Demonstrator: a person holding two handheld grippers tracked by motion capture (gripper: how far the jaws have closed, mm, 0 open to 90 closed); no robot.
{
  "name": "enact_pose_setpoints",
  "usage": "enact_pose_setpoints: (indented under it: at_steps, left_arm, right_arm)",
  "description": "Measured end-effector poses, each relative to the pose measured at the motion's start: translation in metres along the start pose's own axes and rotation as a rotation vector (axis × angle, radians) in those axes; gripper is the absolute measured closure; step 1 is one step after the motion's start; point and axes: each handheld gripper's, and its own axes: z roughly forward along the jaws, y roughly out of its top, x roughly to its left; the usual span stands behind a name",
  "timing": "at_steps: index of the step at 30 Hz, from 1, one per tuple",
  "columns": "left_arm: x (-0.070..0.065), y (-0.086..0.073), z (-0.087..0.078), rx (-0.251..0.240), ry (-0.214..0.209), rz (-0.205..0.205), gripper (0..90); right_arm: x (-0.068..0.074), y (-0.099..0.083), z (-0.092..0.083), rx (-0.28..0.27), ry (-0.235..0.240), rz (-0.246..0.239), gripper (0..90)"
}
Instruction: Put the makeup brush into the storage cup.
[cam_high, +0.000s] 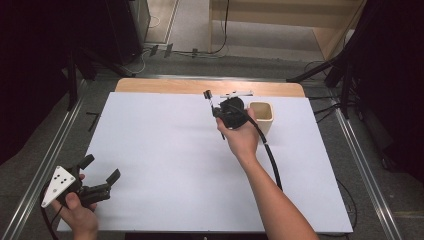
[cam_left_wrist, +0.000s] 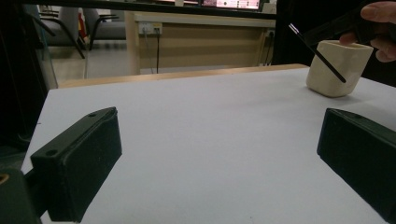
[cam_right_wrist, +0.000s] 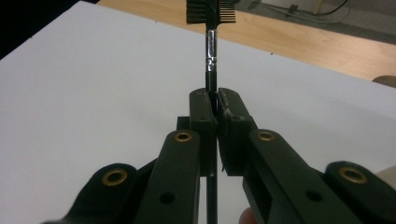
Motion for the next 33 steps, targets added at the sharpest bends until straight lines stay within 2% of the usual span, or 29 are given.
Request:
enact_pose_setpoints:
  at_steps: [4,7,12,19,26,33]
  left_arm:
    - [-0.001,0.0,0.0,0.0,-0.002,0.004,0.4]
    - [-0.001,0.0,0.0,0.001,-0.003,0.001,0.4]
    - [-0.001,0.0,0.001,0.002,-0.003,0.0,0.4]
    - [-0.001,0.0,0.001,0.004,-0.003,0.001,0.4]
    - [-0.001,0.0,0.001,0.006,-0.003,0.002,0.3]
    - [-0.001,0.0,0.001,0.006,-0.001,0.001,0.4]
  right_arm:
    - [-0.004,0.0,-0.006,-0.052,0.005,-0.005,87.4]
    - [-0.006,0.001,-0.008,-0.07,0.011,-0.007,87.4]
    - [-0.01,0.0,-0.013,-0.115,-0.007,-0.011,87.3]
    - [-0.015,-0.001,-0.018,-0.191,-0.009,-0.016,87.3]
    - [-0.023,-0.001,-0.02,-0.252,0.056,-0.003,87.2]
    - [-0.023,-0.003,-0.025,-0.352,0.002,-0.035,87.2]
